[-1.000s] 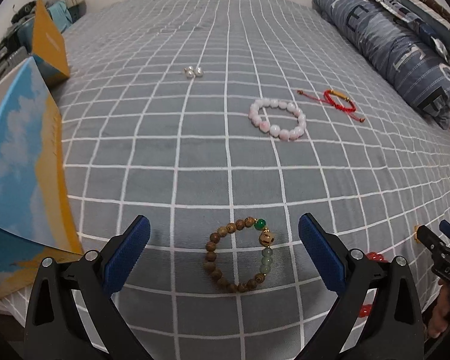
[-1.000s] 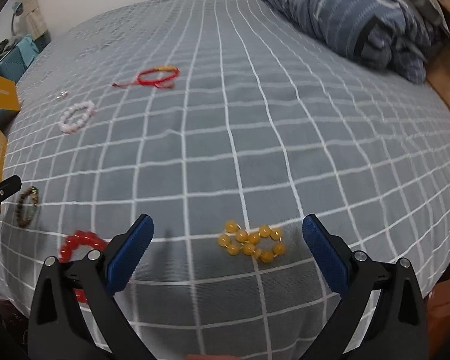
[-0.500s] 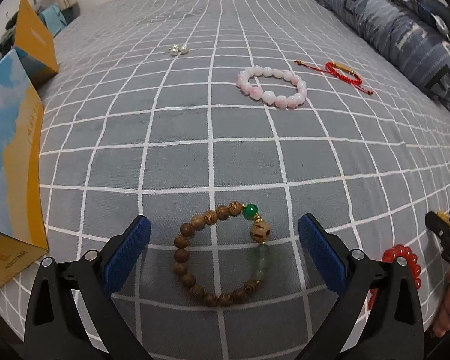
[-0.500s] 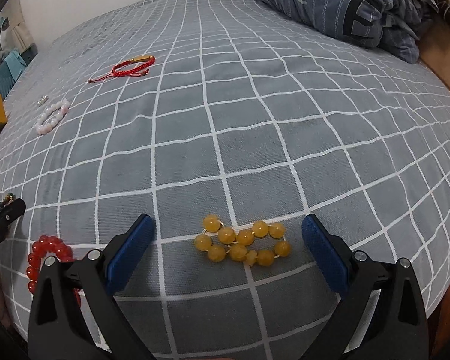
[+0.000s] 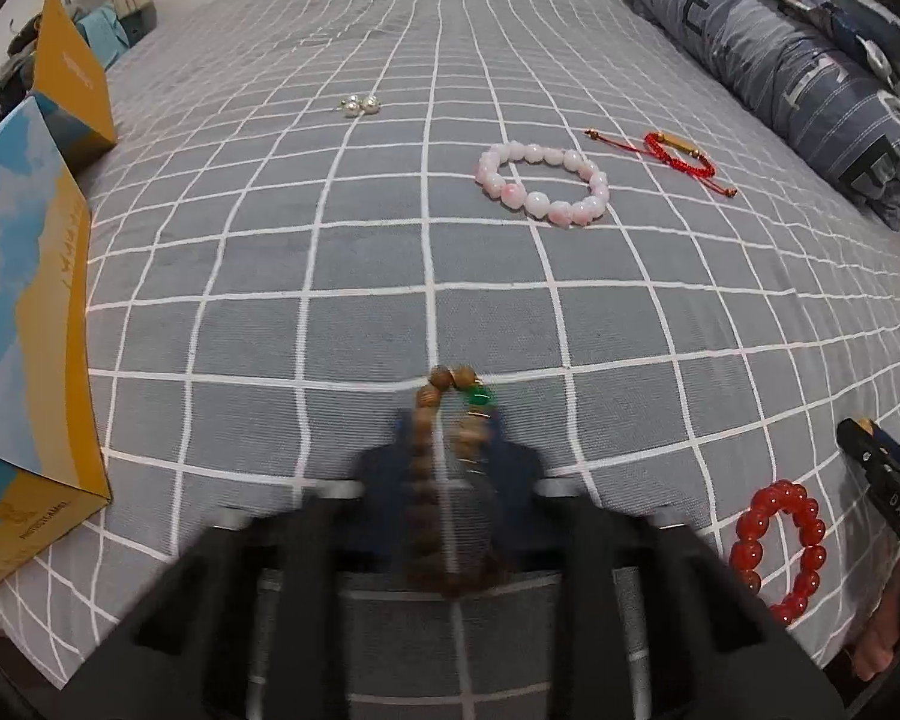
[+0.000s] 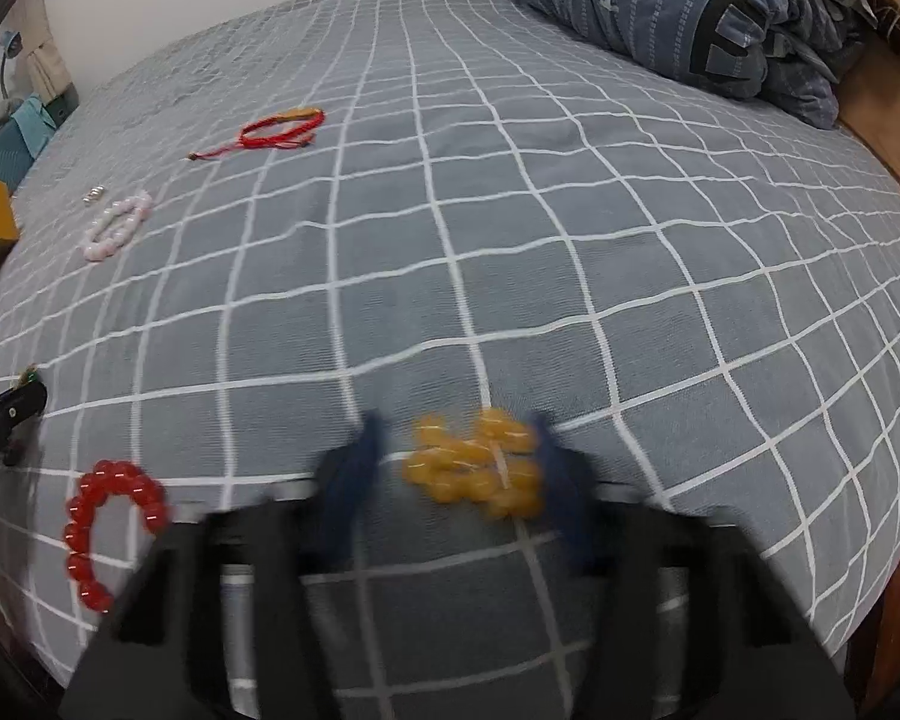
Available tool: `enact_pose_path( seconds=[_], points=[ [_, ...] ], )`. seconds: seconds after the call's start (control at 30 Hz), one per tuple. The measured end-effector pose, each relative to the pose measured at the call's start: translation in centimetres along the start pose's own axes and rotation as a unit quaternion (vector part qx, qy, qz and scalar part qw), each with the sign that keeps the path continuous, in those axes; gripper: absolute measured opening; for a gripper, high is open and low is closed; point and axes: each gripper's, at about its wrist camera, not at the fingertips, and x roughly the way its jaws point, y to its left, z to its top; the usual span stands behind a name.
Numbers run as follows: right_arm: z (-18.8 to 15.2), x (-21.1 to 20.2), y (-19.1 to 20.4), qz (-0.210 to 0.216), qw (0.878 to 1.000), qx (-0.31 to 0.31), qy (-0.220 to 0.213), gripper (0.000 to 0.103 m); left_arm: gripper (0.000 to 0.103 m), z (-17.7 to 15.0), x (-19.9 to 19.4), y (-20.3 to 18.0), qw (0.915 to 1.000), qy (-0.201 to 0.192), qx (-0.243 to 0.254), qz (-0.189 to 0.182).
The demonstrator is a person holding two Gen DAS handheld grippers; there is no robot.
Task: Organize jewelry
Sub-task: 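Grasp the brown wooden bead bracelet with left tool while right tool grasps amber bracelet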
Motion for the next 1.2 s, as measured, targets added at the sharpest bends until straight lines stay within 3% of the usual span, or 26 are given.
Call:
enact_pose_path(
  seconds=[0.1, 0.53, 0.8, 1.2],
  points=[
    [-0.2, -0.1, 0.6, -0.021, 1.000, -0.019, -0.011, 0.011, 0.010, 0.1, -0.2, 0.1, 1.0000, -0.002, 0.003, -0.003],
    [0.0, -0.9, 0.0, -0.005, 1.000, 0.002, -0.027, 0.010, 0.010, 0.1, -1.4, -0.1, 0.9997, -0.023, 0.007, -0.002],
    [0.0, -2.3, -0.1, -0.010, 0.998, 0.012, -0.061, 0.009, 0.010, 0.3, -2.9, -0.1, 0.9990, -0.044, 0.007, -0.003],
    [0.3, -4.3, 0.5, -0.025, 0.993, 0.009, -0.114, 0.009, 0.011, 0.4, -5.5, -0.4, 0.9936, -0.111, 0.016, 0.004]
  ],
)
